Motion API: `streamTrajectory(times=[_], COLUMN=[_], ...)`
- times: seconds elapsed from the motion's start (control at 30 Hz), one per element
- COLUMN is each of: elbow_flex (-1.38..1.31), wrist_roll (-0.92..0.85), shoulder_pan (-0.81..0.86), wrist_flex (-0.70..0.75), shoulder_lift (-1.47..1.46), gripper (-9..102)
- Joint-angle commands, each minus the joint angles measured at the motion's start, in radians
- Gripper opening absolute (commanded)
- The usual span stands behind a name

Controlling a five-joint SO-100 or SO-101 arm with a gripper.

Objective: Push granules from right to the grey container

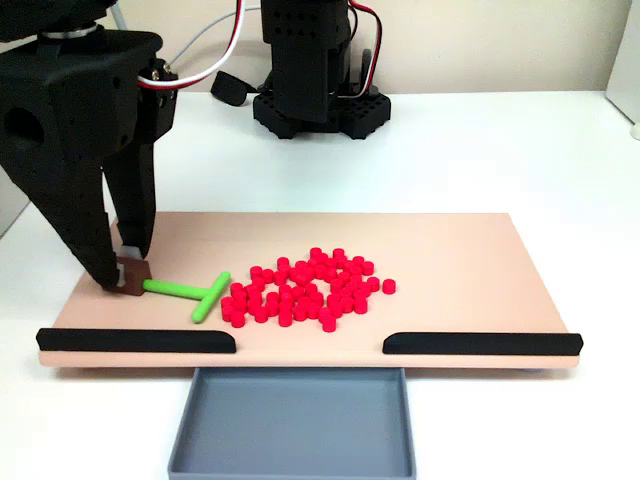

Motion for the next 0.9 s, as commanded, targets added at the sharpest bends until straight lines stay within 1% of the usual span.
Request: streamTrajectory(times=[0.0,0.87], elbow_flex=[-0.028,-0.029], wrist_roll=[-0.482,-0.456], shoulder_pan=[-0.011,-0.026], wrist_flex=[-0.006,-0.006], shoulder_lift=[0.005,0.000], gripper=[0,0])
